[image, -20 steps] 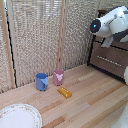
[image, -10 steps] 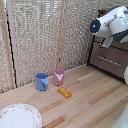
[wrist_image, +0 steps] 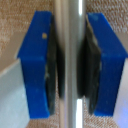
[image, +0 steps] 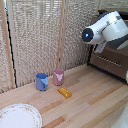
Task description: Kindly get your arm to the topmost drawer handle. Get a good grip on it, then softly pull to open it.
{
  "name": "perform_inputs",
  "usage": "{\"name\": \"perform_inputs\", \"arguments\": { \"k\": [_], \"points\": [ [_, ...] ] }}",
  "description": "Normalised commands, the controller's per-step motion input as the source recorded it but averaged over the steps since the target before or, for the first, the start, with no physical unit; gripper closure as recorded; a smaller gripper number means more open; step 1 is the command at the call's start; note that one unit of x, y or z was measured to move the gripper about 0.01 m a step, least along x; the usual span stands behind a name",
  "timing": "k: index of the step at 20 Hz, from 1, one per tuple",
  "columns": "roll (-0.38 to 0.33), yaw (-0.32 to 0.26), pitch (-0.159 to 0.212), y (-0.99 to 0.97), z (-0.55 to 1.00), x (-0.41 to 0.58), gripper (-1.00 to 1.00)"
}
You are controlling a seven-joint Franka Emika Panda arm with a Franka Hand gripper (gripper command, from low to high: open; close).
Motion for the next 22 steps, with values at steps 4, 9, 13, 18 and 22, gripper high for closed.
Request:
{"name": "perform_inputs", "arguments": {
  "k": [4, 9, 13, 18, 22],
  "points": [
    [-0.032, -0.126, -0.034, 0.83, -0.24, 0.231, 1.0],
    [-0.029, -0.091, -0.002, 0.29, 0.0, 0.095, -1.0],
    [-0.006, -0.04, -0.045, 0.13, 0.16, -0.036, -1.0],
    [0.149, -0.072, 0.051, 0.05, 0.47, 0.013, -1.0],
    [0.304, -0.088, 0.106, 0.09, 0.2, 0.0, -1.0]
  ]
}}
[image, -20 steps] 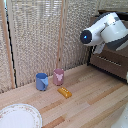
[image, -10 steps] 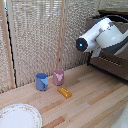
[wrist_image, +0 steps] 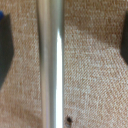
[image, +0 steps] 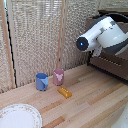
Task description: Kindly get your arm to the topmost drawer handle. Get a good grip on it, then softly pull to open it.
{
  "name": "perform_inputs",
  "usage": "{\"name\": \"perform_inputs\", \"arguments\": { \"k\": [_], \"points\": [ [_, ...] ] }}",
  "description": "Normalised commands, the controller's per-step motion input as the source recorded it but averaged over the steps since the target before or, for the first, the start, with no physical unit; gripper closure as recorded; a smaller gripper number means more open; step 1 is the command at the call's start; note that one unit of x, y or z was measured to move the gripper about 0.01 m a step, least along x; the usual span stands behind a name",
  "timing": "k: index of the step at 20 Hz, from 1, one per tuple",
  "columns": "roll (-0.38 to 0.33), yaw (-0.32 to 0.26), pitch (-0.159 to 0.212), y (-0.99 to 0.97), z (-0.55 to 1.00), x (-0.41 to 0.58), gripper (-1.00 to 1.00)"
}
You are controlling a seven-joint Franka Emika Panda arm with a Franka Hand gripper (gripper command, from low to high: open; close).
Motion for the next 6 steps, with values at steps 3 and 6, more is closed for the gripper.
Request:
{"name": "perform_inputs", "arguments": {
  "k": [3, 6],
  "points": [
    [0.375, -0.122, 0.104, 0.26, 0.0, 0.0, -1.0],
    [0.375, -0.142, 0.083, 0.24, 0.0, 0.01, -1.0]
  ]
}}
